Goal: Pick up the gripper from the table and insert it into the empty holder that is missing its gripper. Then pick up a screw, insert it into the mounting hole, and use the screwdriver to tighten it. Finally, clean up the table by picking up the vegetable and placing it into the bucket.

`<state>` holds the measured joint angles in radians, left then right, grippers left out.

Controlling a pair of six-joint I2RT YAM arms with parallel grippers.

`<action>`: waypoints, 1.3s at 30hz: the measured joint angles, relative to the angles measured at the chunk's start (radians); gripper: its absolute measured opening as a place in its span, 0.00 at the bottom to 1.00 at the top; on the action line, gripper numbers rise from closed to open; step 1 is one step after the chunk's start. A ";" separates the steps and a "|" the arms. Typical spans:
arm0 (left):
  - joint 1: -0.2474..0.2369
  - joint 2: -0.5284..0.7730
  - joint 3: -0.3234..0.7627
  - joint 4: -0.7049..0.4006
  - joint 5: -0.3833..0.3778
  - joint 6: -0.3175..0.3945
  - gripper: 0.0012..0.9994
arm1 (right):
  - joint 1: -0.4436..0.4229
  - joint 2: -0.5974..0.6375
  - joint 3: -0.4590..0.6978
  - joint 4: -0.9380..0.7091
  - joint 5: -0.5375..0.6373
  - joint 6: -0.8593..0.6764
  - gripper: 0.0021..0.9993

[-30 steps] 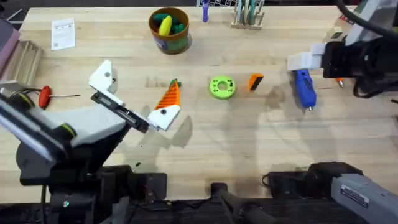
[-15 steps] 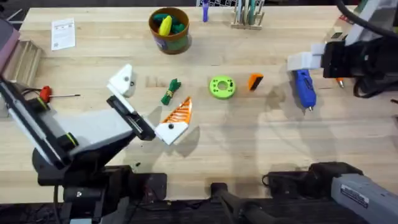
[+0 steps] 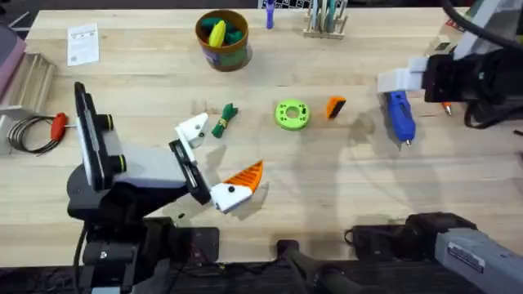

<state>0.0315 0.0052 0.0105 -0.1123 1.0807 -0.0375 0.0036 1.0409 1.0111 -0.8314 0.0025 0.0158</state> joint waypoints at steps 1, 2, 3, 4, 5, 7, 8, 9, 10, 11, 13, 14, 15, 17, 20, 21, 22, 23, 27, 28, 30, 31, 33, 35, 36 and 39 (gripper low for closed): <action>0.000 0.000 0.000 -0.001 0.009 0.007 0.99 | 0.000 0.000 0.000 0.000 0.000 0.000 0.98; 0.000 0.000 0.000 -0.002 0.017 0.013 0.99 | 0.000 0.000 0.000 0.000 0.000 0.000 0.98; 0.000 0.000 0.000 -0.004 0.025 0.017 0.99 | 0.000 0.000 0.000 0.000 0.000 0.000 0.98; 0.000 0.000 0.000 -0.005 0.034 0.022 0.99 | 0.000 0.000 0.000 0.000 0.000 0.000 0.98; 0.000 0.000 0.000 -0.007 0.044 0.023 0.99 | 0.000 0.000 0.000 0.000 0.000 0.000 0.98; 0.000 0.000 0.000 -0.011 0.064 0.027 0.99 | 0.000 0.000 0.000 0.000 0.000 0.000 0.98; 0.000 0.000 0.000 -0.012 0.075 0.030 0.99 | 0.000 0.000 0.000 0.000 0.000 0.000 0.98; 0.000 0.000 0.000 -0.014 0.081 0.030 0.99 | 0.000 0.000 0.000 0.000 0.000 0.000 0.98; 0.000 0.000 0.000 -0.015 0.087 0.030 0.99 | 0.000 0.000 0.000 0.000 0.000 0.000 0.98; 0.000 0.000 0.000 -0.015 0.091 0.030 0.99 | 0.000 0.000 0.000 0.000 0.000 0.000 0.98; 0.000 0.000 0.000 -0.016 0.099 0.030 0.99 | 0.000 0.000 0.000 0.000 0.000 0.000 0.98; 0.000 0.000 0.000 -0.016 0.102 0.030 0.99 | 0.000 0.000 0.000 0.000 0.000 0.000 0.98; 0.000 0.000 0.000 -0.017 0.103 0.030 0.99 | 0.000 0.000 0.000 0.000 0.000 0.000 0.98; 0.000 0.000 0.000 -0.017 0.105 0.030 0.99 | 0.000 0.000 0.000 0.000 0.000 0.000 0.98; 0.000 0.000 0.000 -0.018 0.105 0.030 0.99 | 0.000 0.000 0.000 0.000 0.000 0.000 0.98; 0.000 0.000 0.000 -0.018 0.106 0.030 0.99 | 0.000 0.000 0.000 0.000 0.000 0.000 0.98; 0.000 0.000 0.000 -0.018 0.106 0.030 0.99 | 0.000 0.000 0.000 0.000 0.000 0.000 0.98; 0.000 0.000 0.000 -0.018 0.106 0.030 0.99 | 0.000 0.000 0.000 0.000 0.000 0.000 0.98; 0.000 0.000 0.000 -0.018 0.106 0.031 0.99 | 0.000 0.000 0.000 0.000 0.000 0.000 0.98; 0.000 0.000 0.000 -0.018 0.106 0.030 0.99 | 0.000 0.000 0.000 0.000 0.000 0.000 0.98; 0.000 0.000 0.000 -0.018 0.106 0.031 0.99 | 0.000 0.000 0.000 0.000 0.000 0.000 0.97; 0.000 0.000 0.000 -0.018 0.106 0.031 0.99 | 0.000 0.000 0.000 0.000 0.000 0.000 0.98; 0.000 0.000 0.000 -0.018 0.106 0.031 0.99 | 0.000 0.000 0.000 0.000 0.000 0.000 0.98; 0.000 0.000 0.000 -0.018 0.106 0.031 0.99 | 0.000 0.000 0.000 0.000 0.000 0.000 0.98; 0.000 0.000 0.000 -0.018 0.106 0.031 0.99 | 0.000 0.000 0.000 0.000 0.000 0.000 0.98; 0.000 0.000 0.000 -0.018 0.106 0.031 0.99 | 0.000 0.000 0.000 0.000 0.000 0.000 0.98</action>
<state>0.0315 0.0055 0.0109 -0.1299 1.1862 -0.0067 0.0036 1.0409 1.0111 -0.8314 0.0025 0.0158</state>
